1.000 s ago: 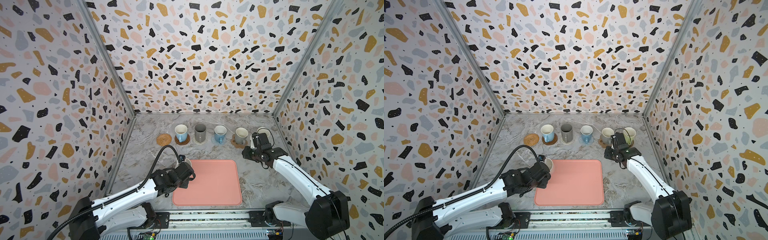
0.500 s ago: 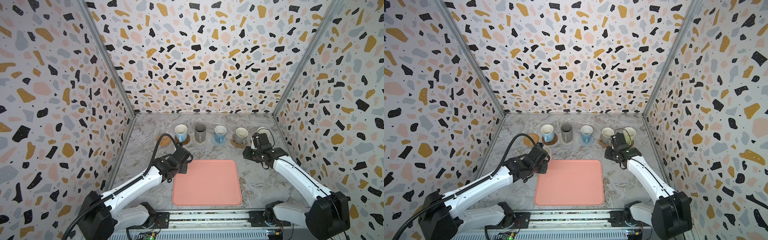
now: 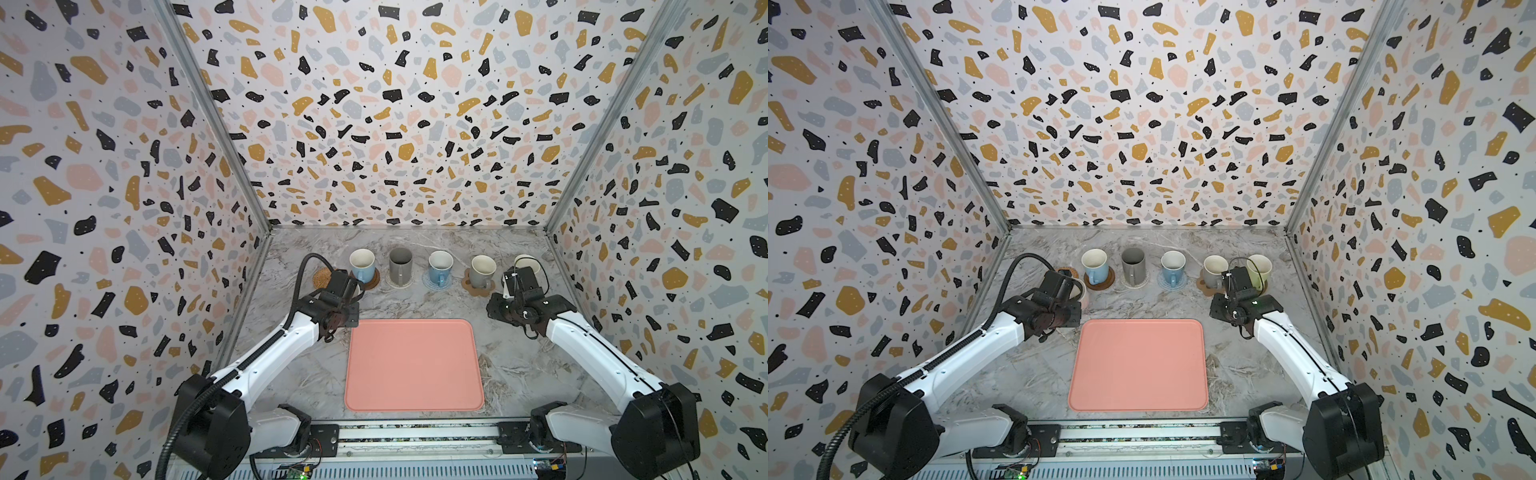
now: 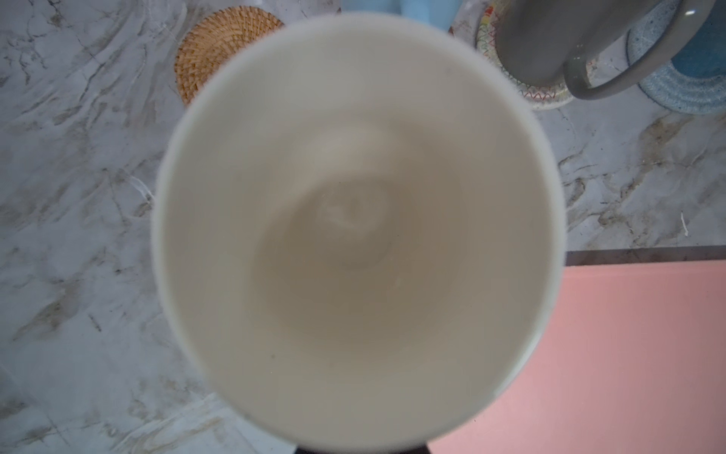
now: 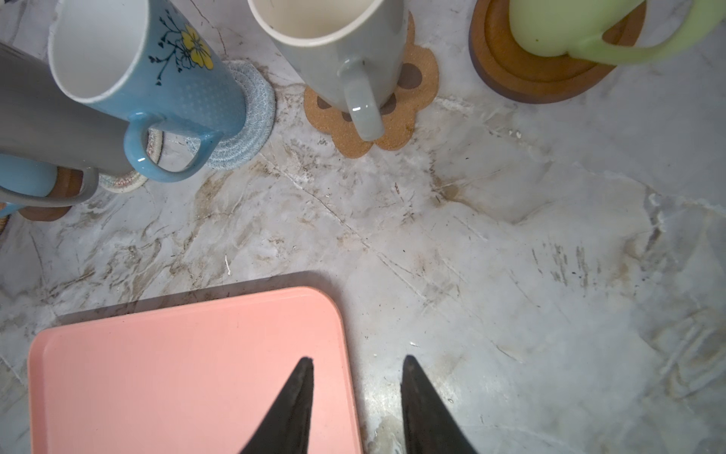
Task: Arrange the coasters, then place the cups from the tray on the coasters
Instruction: 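Carry the pale pink mug with the left gripper toward the rattan coaster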
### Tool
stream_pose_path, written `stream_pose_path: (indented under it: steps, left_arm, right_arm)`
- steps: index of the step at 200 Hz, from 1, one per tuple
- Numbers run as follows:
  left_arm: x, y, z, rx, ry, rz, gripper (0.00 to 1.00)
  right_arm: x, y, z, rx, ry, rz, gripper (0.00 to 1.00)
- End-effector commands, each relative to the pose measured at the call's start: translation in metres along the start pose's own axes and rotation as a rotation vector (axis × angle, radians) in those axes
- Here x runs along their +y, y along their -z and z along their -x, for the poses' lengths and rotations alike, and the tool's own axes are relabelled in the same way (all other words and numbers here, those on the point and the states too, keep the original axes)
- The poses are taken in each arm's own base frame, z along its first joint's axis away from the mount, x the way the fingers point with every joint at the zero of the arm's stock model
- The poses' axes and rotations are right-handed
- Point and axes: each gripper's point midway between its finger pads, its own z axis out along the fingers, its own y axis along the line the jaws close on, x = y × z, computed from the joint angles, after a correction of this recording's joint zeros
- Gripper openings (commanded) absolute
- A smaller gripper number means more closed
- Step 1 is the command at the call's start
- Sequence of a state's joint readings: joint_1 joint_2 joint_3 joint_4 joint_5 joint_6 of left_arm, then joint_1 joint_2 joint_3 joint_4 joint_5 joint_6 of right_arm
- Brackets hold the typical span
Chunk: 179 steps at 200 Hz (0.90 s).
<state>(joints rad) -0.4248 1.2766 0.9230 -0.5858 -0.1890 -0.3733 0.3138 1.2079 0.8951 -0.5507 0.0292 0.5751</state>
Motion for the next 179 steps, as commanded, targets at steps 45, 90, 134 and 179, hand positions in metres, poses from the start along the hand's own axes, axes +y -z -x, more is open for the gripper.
stream_pose_path:
  steps: [45, 90, 134, 179]
  left_arm:
    - [0.009, -0.003, 0.049, -0.086, -0.022, -0.015, 0.08]
    - [0.023, -0.012, 0.063, -0.083, -0.017, -0.003, 0.08]
    - [0.034, -0.020, 0.084, -0.089, 0.001, -0.005, 0.07]
    - [0.049, -0.031, 0.103, -0.086, 0.014, 0.005, 0.07]
  right_arm:
    - [0.001, 0.016, 0.014, -0.040, -0.020, -0.008, 0.39]
    - [0.001, 0.018, 0.015, -0.045, -0.018, -0.011, 0.39]
    - [0.000, 0.020, 0.016, -0.049, -0.021, -0.012, 0.39]
    - [-0.002, 0.023, 0.016, -0.059, -0.021, -0.021, 0.39]
